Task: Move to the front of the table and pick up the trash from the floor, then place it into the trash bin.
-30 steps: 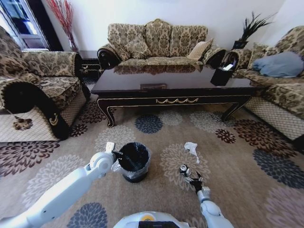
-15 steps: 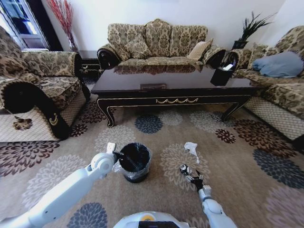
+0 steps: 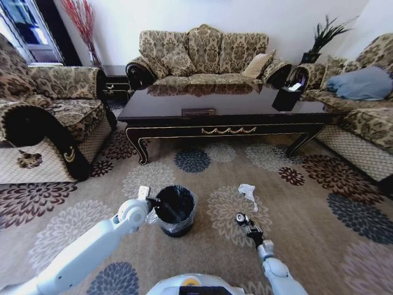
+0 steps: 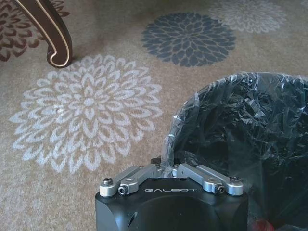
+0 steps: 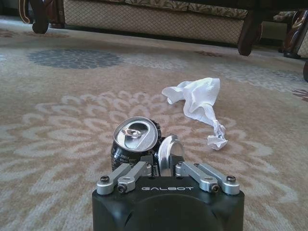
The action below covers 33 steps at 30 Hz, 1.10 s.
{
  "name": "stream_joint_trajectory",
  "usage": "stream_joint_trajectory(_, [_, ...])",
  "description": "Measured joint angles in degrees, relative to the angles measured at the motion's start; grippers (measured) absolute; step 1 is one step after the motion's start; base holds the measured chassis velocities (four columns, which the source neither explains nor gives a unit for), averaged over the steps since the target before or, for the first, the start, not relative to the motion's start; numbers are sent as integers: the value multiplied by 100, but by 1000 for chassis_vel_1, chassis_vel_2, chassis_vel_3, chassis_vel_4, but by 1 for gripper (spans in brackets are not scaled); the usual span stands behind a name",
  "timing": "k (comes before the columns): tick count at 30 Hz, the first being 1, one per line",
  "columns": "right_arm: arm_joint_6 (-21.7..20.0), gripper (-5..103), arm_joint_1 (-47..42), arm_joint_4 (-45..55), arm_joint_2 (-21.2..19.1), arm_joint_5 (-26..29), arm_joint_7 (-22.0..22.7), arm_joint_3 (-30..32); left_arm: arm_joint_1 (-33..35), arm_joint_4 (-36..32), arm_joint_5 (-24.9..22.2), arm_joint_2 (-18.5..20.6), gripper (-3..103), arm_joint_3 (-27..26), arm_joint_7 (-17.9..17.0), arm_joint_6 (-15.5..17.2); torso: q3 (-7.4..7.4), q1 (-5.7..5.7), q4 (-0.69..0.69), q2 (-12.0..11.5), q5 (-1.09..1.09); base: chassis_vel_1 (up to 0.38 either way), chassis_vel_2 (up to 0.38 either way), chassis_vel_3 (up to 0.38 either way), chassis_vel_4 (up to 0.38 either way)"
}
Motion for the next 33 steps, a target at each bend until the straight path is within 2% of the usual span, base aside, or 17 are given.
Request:
stream_joint_trajectory(2, [8,16,-13,0,-7,1,0,3,7,-10,7,4,2,0,0,0,0,0,0,0,0,0,0,0,0])
stream_joint_trajectory(10, [19,16,-201,251,-109,106,-3,62,-1,-85,35,34,2,67,-5,0,0,0,0,0,1,0,0,0,0])
stream_joint_trajectory(14, [-13,16,-441,720,-278,332,-7,135,-109,-109,10,25,2,247,-47,49,0,0,0,0,1,0,0,0,0])
stream_joint_trajectory(19, [-84,16,-809,1594,-582,729,-7,264,-421,13,-119,-180,2,533,-129,77,0,0,-1,0,0,0,0,0,0])
stream_joint_trajectory(22, [-191,16,-1157,2391,-830,976,44,401,-787,154,-321,-467,2,791,-221,77,0,0,0,0,-1,0,0,0,0])
stream_joint_trajectory(23, [-191,16,-1157,2391,-830,976,44,401,-787,154,-321,-467,2,791,-221,77,0,0,0,0,-1,0,0,0,0])
stream_joint_trajectory(25, [-257,16,-1497,3095,-892,1128,93,515,-1029,365,-361,-762,2,997,-315,77,0,0,-1,0,3,0,0,0,0])
stream_joint_trajectory(27, [-271,16,-1596,3270,-893,1158,97,550,-1080,416,-388,-835,2,1045,-335,77,0,0,0,0,2,0,0,0,0])
stream_joint_trajectory(29, [-309,16,-1923,3923,-890,1215,100,638,-1291,583,-480,-1043,2,1290,-370,78,0,0,-1,0,0,0,0,0,0])
stream_joint_trajectory(33, [-341,16,-2316,4639,-822,1185,110,673,-1539,826,-441,-1208,2,1586,-375,79,0,0,0,0,1,0,0,0,0])
